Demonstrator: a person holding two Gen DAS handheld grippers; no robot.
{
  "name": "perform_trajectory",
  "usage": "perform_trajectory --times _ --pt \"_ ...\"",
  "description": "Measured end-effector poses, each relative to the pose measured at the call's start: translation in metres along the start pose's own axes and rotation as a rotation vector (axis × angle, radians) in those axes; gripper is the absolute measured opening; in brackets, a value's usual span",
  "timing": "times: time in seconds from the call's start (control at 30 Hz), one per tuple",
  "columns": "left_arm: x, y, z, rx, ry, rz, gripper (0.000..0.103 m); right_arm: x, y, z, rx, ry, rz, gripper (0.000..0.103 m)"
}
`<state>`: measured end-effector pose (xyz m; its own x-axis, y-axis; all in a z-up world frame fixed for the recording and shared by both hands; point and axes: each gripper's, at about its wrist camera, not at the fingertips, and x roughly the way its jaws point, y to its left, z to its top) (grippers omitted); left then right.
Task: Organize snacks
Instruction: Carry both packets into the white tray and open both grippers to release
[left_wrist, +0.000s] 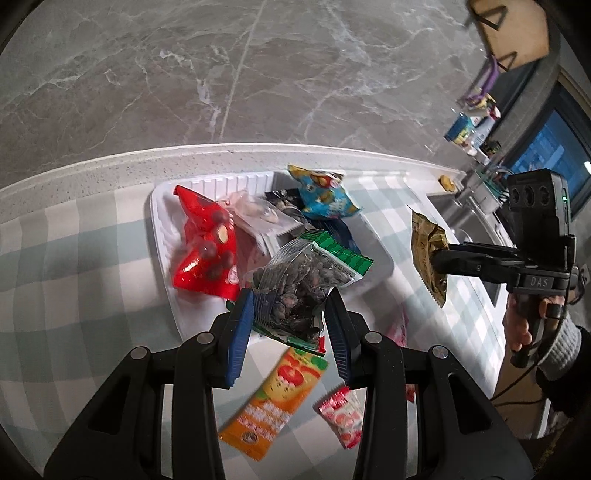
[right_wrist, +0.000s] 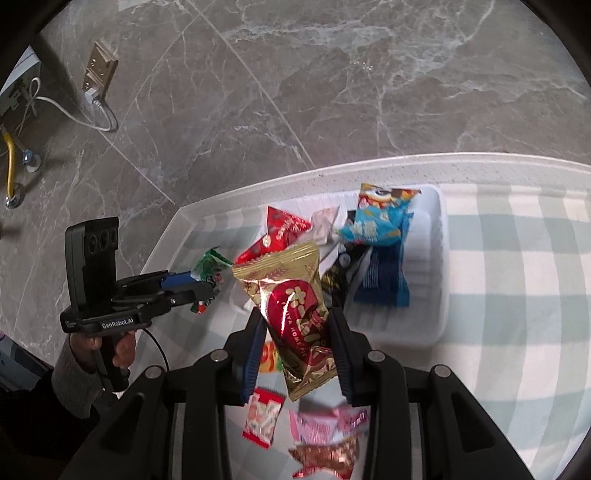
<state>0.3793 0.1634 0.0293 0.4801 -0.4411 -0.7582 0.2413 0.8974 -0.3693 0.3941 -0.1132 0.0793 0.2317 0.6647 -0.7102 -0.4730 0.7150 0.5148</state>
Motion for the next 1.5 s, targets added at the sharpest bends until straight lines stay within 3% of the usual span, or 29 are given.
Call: perform_trajectory --times 0.63,1.13,1.5 --pt "0.051 0.015 0.040 -0.050 0.020 0.074 0.036 0.077 -0.005 0.054 0.010 0.050 -0.010 0.037" --pt "0.069 0.010 0.049 -0.004 0.018 0.158 0.038 0.109 -0.012 0.061 -0.005 0.089 -0.061 0.038" --pt "0.071 0.001 0.050 0.045 0.008 0.230 0.039 0.107 -0.004 0.058 -0.046 0.076 -0.107 0.044"
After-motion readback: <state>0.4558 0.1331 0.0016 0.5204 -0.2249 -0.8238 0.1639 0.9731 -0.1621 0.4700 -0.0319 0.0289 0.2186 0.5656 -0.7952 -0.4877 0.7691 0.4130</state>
